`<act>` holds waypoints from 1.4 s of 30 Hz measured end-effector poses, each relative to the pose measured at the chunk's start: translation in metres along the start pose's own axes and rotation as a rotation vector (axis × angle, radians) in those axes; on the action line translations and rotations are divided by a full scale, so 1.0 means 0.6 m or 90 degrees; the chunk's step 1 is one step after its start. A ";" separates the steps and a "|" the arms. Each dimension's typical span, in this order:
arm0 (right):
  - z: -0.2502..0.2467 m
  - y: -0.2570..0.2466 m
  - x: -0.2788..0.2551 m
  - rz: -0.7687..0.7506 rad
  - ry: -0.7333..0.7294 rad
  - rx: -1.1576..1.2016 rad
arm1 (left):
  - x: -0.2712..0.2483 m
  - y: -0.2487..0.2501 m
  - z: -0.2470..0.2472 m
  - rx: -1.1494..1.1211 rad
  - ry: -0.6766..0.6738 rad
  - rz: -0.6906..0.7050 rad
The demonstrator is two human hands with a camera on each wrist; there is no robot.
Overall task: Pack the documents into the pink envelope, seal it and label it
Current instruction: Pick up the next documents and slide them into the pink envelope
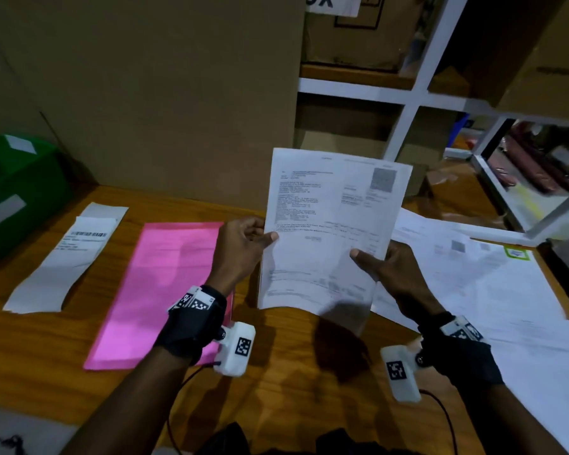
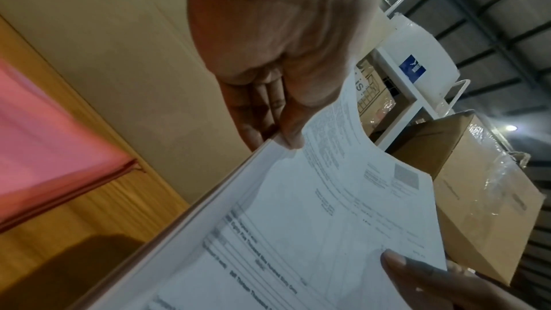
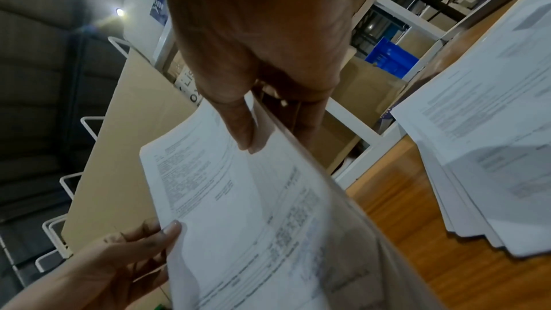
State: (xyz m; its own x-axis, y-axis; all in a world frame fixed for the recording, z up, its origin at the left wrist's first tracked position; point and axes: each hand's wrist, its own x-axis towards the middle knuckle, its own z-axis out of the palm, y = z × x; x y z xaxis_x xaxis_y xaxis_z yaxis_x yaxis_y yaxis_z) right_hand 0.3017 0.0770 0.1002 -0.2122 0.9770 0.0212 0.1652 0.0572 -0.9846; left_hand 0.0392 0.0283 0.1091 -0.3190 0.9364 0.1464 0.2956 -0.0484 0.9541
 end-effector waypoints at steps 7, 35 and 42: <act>0.012 0.017 0.008 0.002 -0.010 0.076 | -0.001 -0.017 -0.028 -0.002 -0.004 -0.018; 0.065 0.130 0.014 0.220 -0.278 0.048 | -0.071 -0.152 -0.109 0.515 -0.033 -0.252; 0.103 0.117 0.024 0.214 -0.326 0.045 | -0.070 -0.143 -0.135 0.409 0.034 -0.226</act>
State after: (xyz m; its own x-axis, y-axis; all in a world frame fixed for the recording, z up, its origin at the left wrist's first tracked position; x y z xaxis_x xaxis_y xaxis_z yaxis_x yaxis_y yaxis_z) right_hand 0.2506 0.0825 0.0207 -0.5977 0.7158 -0.3611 0.2433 -0.2672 -0.9324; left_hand -0.0456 -0.0352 0.0425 -0.5319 0.8389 -0.1157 0.6302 0.4834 0.6076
